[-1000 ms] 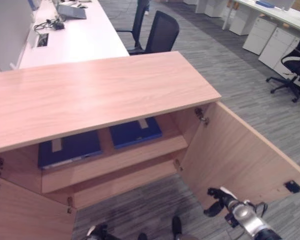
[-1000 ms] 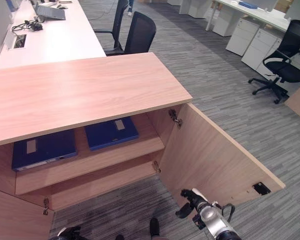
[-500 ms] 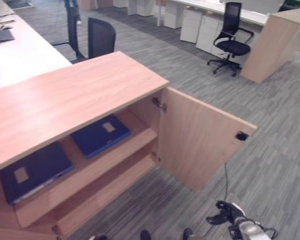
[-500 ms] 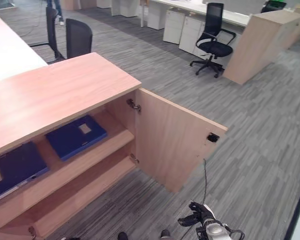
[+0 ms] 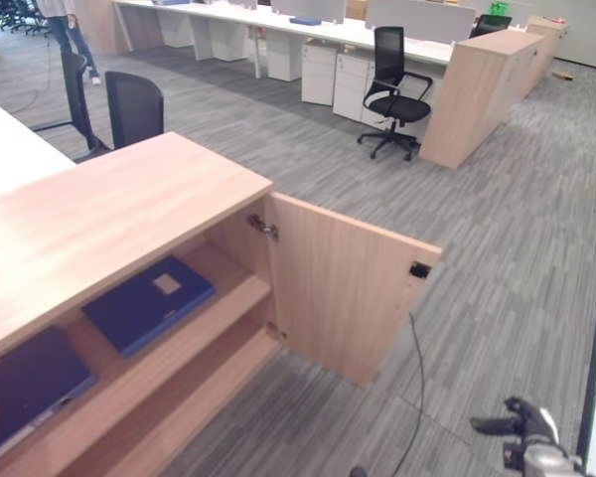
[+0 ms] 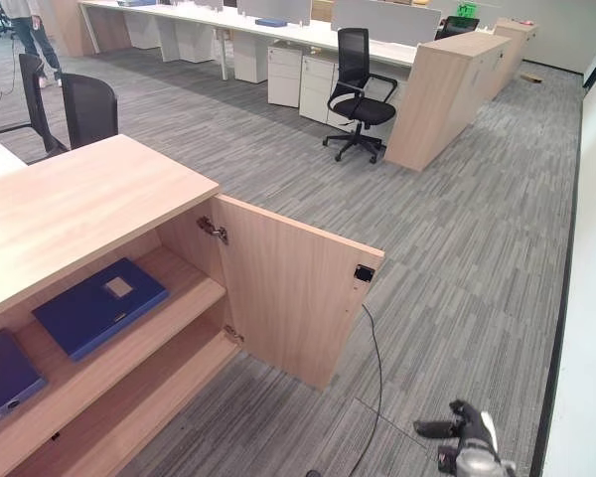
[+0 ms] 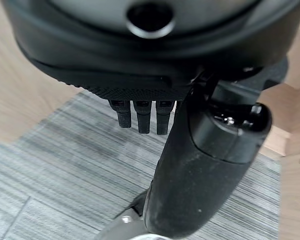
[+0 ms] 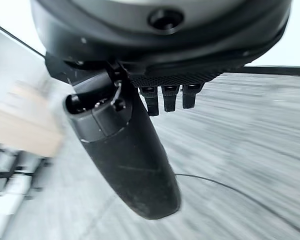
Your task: Put the empty folder in the office cabinet
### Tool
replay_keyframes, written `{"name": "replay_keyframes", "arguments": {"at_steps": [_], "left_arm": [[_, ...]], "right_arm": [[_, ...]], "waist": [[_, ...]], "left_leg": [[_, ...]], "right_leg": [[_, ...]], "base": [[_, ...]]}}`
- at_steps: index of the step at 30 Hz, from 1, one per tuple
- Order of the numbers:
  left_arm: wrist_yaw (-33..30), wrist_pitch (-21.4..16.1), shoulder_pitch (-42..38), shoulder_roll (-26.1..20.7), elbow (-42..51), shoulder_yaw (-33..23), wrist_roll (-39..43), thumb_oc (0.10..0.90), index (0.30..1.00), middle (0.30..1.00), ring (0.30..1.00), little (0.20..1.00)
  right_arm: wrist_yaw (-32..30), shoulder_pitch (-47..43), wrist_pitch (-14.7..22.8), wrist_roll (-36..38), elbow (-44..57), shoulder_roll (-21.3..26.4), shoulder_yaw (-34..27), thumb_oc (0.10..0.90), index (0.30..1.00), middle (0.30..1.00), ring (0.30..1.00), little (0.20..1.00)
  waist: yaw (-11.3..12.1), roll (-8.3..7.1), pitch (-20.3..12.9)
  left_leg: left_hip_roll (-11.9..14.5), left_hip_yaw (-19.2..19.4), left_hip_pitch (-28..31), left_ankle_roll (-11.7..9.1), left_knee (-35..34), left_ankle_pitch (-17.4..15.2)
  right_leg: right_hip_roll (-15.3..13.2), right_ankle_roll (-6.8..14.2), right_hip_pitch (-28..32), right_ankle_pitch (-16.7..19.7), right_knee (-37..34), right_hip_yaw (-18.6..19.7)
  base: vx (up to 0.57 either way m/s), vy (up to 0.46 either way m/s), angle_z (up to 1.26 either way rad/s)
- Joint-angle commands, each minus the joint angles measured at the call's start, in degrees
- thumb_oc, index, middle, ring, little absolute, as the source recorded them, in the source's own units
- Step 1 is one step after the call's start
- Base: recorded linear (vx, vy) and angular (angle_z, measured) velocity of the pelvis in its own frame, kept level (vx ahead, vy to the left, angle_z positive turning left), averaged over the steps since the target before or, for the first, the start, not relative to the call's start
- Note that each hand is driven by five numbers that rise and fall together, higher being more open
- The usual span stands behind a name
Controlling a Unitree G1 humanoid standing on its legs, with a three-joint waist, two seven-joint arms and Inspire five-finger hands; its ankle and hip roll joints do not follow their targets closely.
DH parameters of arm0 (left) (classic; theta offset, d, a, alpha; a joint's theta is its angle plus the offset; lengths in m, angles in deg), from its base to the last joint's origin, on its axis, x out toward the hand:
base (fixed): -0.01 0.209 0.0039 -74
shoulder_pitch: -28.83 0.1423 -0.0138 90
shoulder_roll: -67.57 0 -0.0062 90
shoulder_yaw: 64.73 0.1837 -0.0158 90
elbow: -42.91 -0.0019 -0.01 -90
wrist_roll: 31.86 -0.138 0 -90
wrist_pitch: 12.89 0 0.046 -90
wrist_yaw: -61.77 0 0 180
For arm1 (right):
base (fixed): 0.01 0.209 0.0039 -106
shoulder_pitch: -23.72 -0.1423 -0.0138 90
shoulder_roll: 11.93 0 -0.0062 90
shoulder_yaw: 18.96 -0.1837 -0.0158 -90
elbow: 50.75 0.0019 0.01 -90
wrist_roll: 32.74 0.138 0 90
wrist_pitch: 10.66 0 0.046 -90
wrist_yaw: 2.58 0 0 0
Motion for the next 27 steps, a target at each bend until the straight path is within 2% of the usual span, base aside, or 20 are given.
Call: {"name": "replay_keyframes", "arguments": {"at_steps": [1, 5, 9, 12, 16, 21, 23, 27], "left_arm": [[-0.6, -0.8, -4.0, -0.5, -2.8, 2.3, -1.2, 0.8, 0.9, 0.9, 0.9, 0.9], [-0.9, -0.9, -3.6, -0.8, -3.2, 2.8, -0.3, 0.8, 0.9, 0.9, 0.9, 0.9], [-0.8, -0.9, -2.6, -1.1, -3.6, 3.2, 0.7, 0.8, 0.9, 0.9, 0.9, 0.9], [-0.8, -0.9, -2.3, -1.1, -4.5, 3.3, 1.1, 0.8, 0.9, 0.9, 0.9, 0.9], [-0.3, -0.9, -0.8, -0.7, -5.3, 3.4, 2.3, 0.8, 0.9, 0.9, 0.9, 0.9], [0.5, -1.0, -0.9, -0.5, -5.0, 3.1, 3.1, 0.8, 0.9, 0.9, 0.9, 0.9], [0.7, -1.0, -1.0, -0.4, -4.4, 3.2, 2.9, 0.8, 0.9, 0.9, 0.9, 0.9], [2.6, -1.3, -1.0, -0.2, -3.4, 2.6, 2.2, 0.8, 0.9, 0.9, 0.9, 0.9]], "right_arm": [[-3.5, -12.8, 6.1, 3.0, 3.5, 7.9, -0.1, 0.8, 0.9, 0.9, 0.9, 0.9], [-4.0, -20.1, 6.9, 3.6, 3.0, 10.9, 2.7, 0.8, 0.9, 0.9, 0.9, 0.9], [-2.6, -28.6, 7.1, 4.2, 0.5, 13.0, 8.2, 0.8, 0.9, 0.9, 0.9, 0.9], [-1.2, -32.3, 7.4, 5.1, -0.4, 12.8, 11.7, 0.8, 0.9, 0.9, 0.9, 0.9], [3.8, -38.3, 8.5, 10.4, 0.2, 9.2, 19.5, 0.8, 0.9, 0.9, 0.9, 0.9], [9.3, -37.9, 9.2, 17.6, 6.3, 5.2, 25.2, 0.8, 0.9, 0.9, 0.9, 0.9], [11.2, -37.6, 8.8, 18.0, 8.3, 5.4, 26.8, 0.8, 0.9, 0.9, 0.9, 0.9], [20.9, -33.4, 7.6, 23.2, 21.1, 8.6, 34.8, 0.8, 0.9, 0.9, 0.9, 0.9]], "waist": [[2.6, -0.2, -1.5], [3.7, -0.17, -1.4], [4.8, -0.14, -1.1], [5.2, -0.26, -0.9], [6.1, -0.25, -0.8], [6.5, -0.34, -0.9], [6.5, -0.37, -0.9], [6.3, -0.39, -1.0]], "left_leg": [[0.4, -7.4, 2.4, -1.2, 0.0, -6.7], [0.7, -8.3, 2.3, -1.7, 0.0, -6.3], [1.1, -9.1, 2.2, -2.4, 0.0, -5.8], [1.3, -9.4, 2.2, -2.7, 0.0, -5.6], [1.6, -10.1, 2.3, -3.1, 0.0, -5.3], [1.8, -10.4, 2.2, -3.7, 0.0, -4.9], [1.9, -10.5, 2.1, -3.8, 0.0, -4.9], [2.0, -10.4, 1.8, -4.2, 0.0, -4.7]], "right_leg": [[1.4, 1.8, -0.8, -2.5, 0.5, -0.1], [1.7, 1.4, -0.1, -3.1, 0.4, -1.1], [1.9, 1.0, 0.5, -3.6, 0.4, -2.1], [2.0, 0.8, 0.6, -3.9, 0.4, -2.4], [2.4, 0.3, 1.2, -4.6, 0.4, -3.1], [2.8, 0.0, 1.7, -5.4, 0.4, -3.5], [2.8, 0.0, 1.6, -5.5, 0.4, -3.6], [3.0, 0.0, 1.6, -5.9, 0.4, -3.8]], "base": [[0.05, -0.09, 0.06], [0.03, -0.058, 0.15], [0.02, -0.052, 0.25], [0.01, -0.034, 0.15], [0.01, -0.03, 0.04], [0.0, 0.0, 0.0], [0.0, 0.0, 0.0], [-0.01, 0.008, -0.04]]}}
